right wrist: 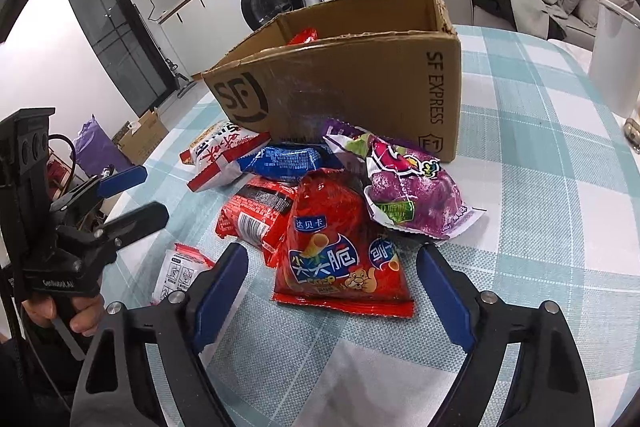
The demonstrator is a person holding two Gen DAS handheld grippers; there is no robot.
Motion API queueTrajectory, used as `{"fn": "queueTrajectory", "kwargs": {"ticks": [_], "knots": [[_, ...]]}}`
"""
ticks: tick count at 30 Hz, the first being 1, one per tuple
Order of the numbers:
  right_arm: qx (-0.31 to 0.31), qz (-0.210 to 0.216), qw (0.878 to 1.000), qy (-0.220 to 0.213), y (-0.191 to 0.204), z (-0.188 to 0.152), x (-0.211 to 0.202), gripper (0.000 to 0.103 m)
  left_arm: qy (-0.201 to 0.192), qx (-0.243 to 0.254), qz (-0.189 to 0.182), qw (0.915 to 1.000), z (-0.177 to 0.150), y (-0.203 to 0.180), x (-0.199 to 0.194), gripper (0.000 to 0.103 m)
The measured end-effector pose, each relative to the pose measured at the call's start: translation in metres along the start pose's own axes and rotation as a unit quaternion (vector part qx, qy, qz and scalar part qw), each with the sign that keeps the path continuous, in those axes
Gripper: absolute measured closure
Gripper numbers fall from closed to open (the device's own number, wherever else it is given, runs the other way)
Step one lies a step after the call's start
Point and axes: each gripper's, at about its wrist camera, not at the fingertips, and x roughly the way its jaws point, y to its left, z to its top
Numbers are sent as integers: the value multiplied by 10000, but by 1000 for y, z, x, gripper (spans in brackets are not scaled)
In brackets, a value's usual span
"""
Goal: Organize snacks
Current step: 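Move the right tool to the red snack bag while the left tool approaches the white red-edged packet, then close the right tool on the red snack bag while the left tool grasps the white packet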
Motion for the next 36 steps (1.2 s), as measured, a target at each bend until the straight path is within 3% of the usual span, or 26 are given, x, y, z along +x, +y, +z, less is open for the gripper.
{"fn": "queueTrajectory", "kwargs": {"ticks": [17, 24, 27, 36], "knots": [[85, 5, 9999, 73, -8, 0, 12, 17, 614, 476, -300, 9965, -16, -22, 25, 1], [-29, 191, 9997, 136, 0, -3, 16, 20, 897, 564, -414, 9935, -24, -28, 36, 1], [-20, 337, 9993, 134, 2, -3, 16, 22, 993, 613, -374, 9925, -27, -29, 39, 1], [264, 205, 9994, 118, -8, -2, 19, 23, 1211, 770, -366, 9890, -33, -32, 46, 1]]}}
